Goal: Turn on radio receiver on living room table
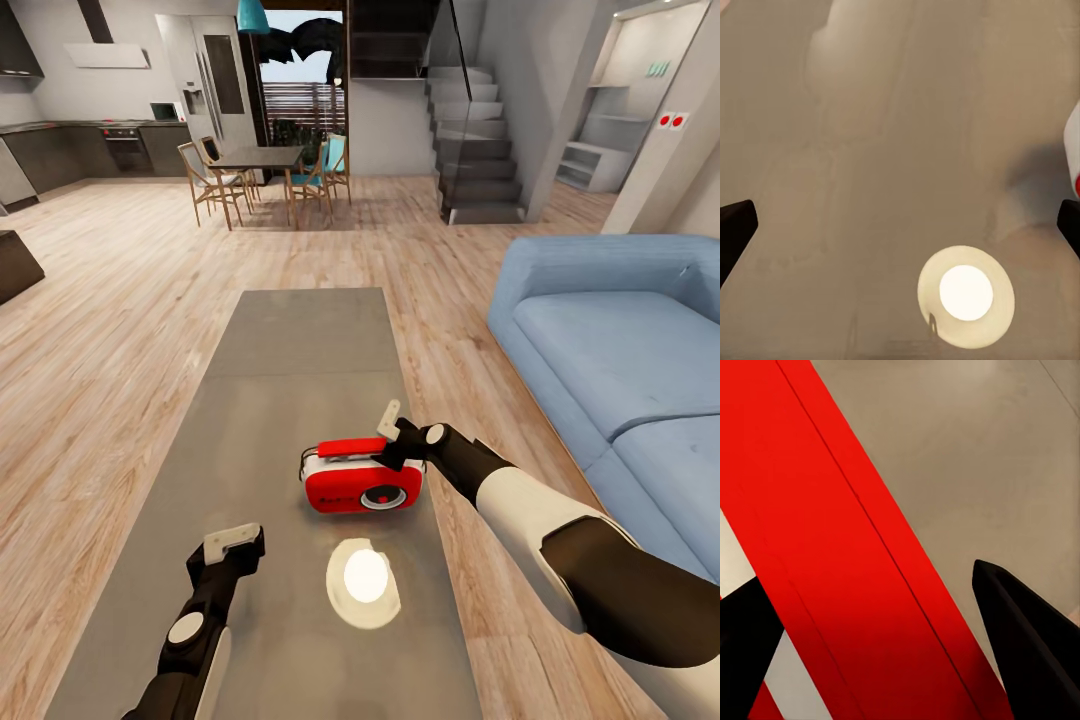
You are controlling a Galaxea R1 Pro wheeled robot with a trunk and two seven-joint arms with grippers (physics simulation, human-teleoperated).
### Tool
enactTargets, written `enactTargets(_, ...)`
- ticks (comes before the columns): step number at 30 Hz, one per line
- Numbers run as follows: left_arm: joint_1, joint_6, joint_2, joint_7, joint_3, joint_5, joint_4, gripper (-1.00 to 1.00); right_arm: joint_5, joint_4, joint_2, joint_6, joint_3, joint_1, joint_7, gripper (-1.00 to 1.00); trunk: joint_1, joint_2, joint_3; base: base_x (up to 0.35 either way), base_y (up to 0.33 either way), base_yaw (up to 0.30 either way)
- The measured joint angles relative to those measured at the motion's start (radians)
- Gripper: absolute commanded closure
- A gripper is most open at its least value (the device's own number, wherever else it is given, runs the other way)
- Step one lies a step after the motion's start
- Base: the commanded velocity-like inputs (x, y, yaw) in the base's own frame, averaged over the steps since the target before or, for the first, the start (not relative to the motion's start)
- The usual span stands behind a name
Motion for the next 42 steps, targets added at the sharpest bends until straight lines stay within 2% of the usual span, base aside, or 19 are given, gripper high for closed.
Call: enactTargets(42, 0.0, -0.008, 0.0, 0.005, 0.004, 0.0, -0.003, -1.0, -0.001, 0.001, 0.0, 0.0, 0.0, 0.0, -0.005, 1.0, 0.0, 0.0, 0.0, -0.012, 0.0, 0.0)
